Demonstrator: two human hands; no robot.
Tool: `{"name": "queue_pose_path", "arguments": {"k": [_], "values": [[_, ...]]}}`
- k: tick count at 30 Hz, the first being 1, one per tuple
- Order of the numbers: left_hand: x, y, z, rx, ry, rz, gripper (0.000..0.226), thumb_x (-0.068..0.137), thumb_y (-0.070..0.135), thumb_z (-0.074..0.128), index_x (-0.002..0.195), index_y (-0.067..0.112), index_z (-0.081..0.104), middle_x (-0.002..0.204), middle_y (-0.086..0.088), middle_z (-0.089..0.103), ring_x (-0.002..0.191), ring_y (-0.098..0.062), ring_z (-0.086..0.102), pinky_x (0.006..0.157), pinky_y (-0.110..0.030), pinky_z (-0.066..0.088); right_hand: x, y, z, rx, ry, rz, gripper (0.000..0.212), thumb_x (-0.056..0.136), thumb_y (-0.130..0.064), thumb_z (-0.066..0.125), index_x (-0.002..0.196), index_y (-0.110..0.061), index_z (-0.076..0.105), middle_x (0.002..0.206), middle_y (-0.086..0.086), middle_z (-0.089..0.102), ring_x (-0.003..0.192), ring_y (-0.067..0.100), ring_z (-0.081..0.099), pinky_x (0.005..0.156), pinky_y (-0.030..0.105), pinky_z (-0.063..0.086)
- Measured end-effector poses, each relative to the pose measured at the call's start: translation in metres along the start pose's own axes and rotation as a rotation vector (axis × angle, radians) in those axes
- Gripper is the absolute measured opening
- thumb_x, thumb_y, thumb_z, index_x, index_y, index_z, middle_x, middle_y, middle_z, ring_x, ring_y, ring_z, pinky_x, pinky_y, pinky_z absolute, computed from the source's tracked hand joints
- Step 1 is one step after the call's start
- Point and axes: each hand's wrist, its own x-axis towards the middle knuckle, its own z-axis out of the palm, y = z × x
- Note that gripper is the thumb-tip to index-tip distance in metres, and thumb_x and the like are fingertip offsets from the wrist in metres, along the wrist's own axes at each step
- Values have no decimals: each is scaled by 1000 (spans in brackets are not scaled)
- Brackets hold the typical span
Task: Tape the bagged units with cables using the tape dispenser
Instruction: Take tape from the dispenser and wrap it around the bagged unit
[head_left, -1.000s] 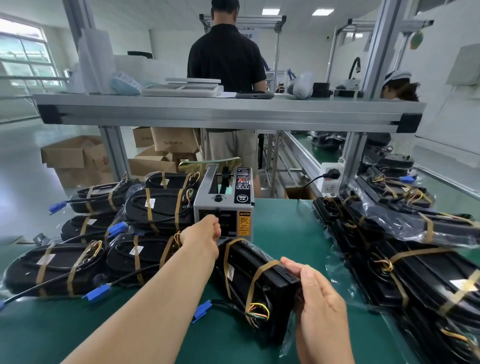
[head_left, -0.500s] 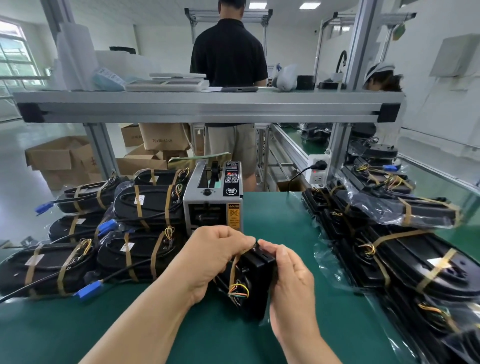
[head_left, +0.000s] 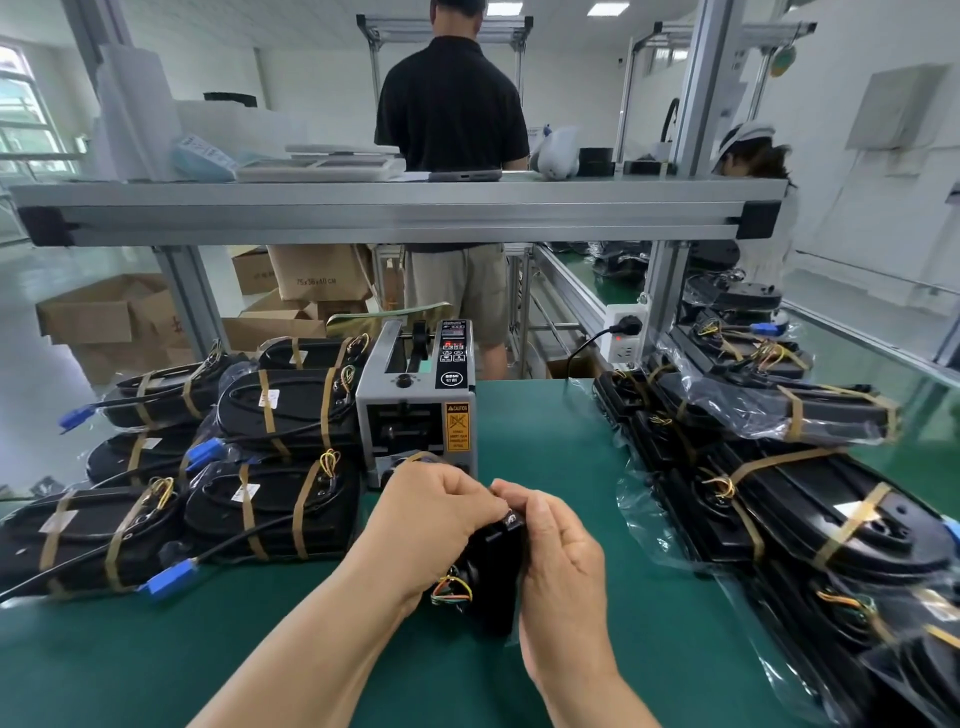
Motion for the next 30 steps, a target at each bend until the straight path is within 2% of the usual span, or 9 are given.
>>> {"name": "queue_pose_path", "arguments": {"k": [2, 5, 9, 16, 20, 22, 24, 27, 30], "values": [[-1, -1, 3, 55, 32, 17, 19, 73, 21, 76, 56, 21, 67, 56, 4, 63, 55, -11, 57, 60, -30, 51, 0, 0, 1, 2, 1, 0, 35, 106, -19, 44, 93, -18, 77, 107, 10, 76, 107, 29, 70, 100, 55, 51], [-3, -3, 5, 115, 59, 50, 25, 73, 23, 74, 51, 27, 62, 49, 12, 55, 47, -7, 48, 57, -27, 45, 0, 1, 1, 20, 8, 2, 34, 105, -18, 46, 93, -18, 77, 108, 10, 75, 110, 30, 68, 103, 59, 47], [-3, -3, 4, 122, 65, 47, 25, 73, 21, 72, 51, 28, 63, 49, 10, 58, 46, -7, 50, 57, -30, 49, 1, 4, 0, 37, 4, 13, 33, 105, -20, 46, 95, -17, 77, 110, 13, 74, 111, 36, 67, 102, 64, 46], [0, -7, 4, 139, 68, 71, 22, 72, 21, 72, 53, 29, 64, 49, 12, 58, 44, -2, 50, 54, -26, 46, -1, 3, 0, 31, -9, 1, 34, 105, -19, 45, 93, -19, 78, 108, 10, 75, 108, 31, 69, 103, 60, 48], [0, -9, 5, 148, 65, 67, 14, 68, 24, 70, 57, 30, 65, 48, 12, 58, 41, 0, 49, 51, -24, 44, -2, 2, 0, 21, -11, 5, 34, 105, -21, 46, 93, -20, 78, 108, 10, 75, 108, 31, 69, 103, 59, 48], [-1, -9, 6, 159, 69, 58, 2, 61, 32, 67, 62, 31, 65, 49, 14, 58, 41, 1, 49, 51, -24, 45, -3, 2, 0, 17, -15, 7, 33, 105, -22, 46, 94, -20, 78, 107, 10, 76, 107, 30, 70, 102, 59, 49], [-2, -11, 6, 163, 85, 58, 19, 57, 38, 64, 74, 31, 62, 52, 15, 59, 44, 1, 50, 53, -26, 46, -4, 3, 0, 16, -20, 12, 33, 105, -23, 46, 94, -20, 78, 107, 11, 75, 107, 31, 70, 101, 59, 49], [-1, -15, 5, 182, 115, 88, 22, 71, 36, 69, 87, 32, 55, 52, 16, 56, 47, 0, 50, 58, -31, 49, -5, 3, 0, -4, -26, 5, 33, 105, -23, 46, 95, -21, 77, 105, 11, 76, 105, 31, 71, 98, 58, 52], [1, -20, 3, 236, 149, 152, 16, 84, 35, 70, 88, 34, 55, 54, 15, 56, 50, 1, 52, 59, -28, 47, -6, 2, -1, -37, -26, -8, 35, 106, -22, 43, 96, -23, 77, 105, 9, 76, 102, 29, 71, 96, 55, 54]]}}
